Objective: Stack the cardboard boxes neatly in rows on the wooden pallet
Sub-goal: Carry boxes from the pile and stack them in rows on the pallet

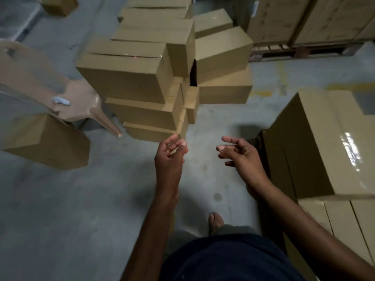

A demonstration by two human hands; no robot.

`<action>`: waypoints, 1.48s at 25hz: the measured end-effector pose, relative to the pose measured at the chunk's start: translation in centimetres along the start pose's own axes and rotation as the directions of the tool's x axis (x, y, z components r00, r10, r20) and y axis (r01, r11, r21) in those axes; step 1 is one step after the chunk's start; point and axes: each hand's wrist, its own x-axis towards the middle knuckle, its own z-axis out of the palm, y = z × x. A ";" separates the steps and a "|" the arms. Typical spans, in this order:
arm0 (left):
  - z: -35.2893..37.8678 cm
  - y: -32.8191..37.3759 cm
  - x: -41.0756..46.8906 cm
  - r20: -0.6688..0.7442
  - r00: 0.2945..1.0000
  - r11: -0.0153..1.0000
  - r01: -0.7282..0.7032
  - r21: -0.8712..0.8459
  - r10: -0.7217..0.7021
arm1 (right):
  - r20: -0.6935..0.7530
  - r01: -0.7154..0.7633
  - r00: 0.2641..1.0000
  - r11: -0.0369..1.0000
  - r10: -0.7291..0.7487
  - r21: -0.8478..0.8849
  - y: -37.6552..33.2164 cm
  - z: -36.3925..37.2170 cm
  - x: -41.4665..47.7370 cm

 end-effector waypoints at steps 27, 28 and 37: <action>2.0 4.9 68.3 -0.561 0.718 0.907 0.380 -0.180 -0.412 | 0.320 0.303 0.943 0.643 -0.094 -0.703 -15.0 30.2 67.9; 2.2 4.5 69.5 -0.583 0.690 0.897 0.400 -0.189 -0.430 | 0.357 0.331 0.931 0.593 -0.078 -0.734 -14.8 30.9 69.4; 0.5 0.8 69.4 -0.555 0.740 0.874 0.484 0.047 -0.380 | 0.520 0.499 0.854 0.276 0.005 -0.822 -13.5 33.0 73.8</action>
